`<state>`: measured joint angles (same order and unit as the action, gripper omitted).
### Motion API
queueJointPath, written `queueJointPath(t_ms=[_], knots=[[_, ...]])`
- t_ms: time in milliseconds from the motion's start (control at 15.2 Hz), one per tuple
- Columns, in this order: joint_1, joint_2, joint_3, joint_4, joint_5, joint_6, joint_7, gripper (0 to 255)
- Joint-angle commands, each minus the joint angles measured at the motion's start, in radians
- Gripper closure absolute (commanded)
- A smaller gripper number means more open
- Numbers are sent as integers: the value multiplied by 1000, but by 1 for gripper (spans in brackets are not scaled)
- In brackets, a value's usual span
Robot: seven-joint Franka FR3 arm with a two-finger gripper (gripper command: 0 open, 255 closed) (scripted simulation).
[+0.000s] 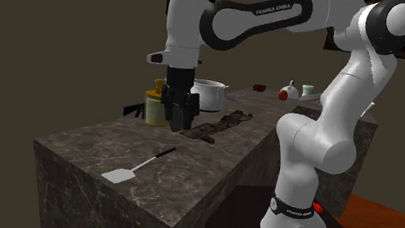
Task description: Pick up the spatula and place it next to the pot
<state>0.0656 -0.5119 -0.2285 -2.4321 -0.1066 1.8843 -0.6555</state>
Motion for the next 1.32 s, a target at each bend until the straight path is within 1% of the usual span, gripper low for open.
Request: queueJointPath(t_ms=[0,264,528,594,1056,1254], knots=[[9,58,-26,-7,-18,66,-71,0],[29,200,-70,16,-33,189,-204,0],[47,355,-103,60,-27,303,-340,0],[47,361,-104,62,-26,308,-345,0],[45,424,-113,13,-13,418,-358,0],[45,424,-113,13,-13,418,-358,0]])
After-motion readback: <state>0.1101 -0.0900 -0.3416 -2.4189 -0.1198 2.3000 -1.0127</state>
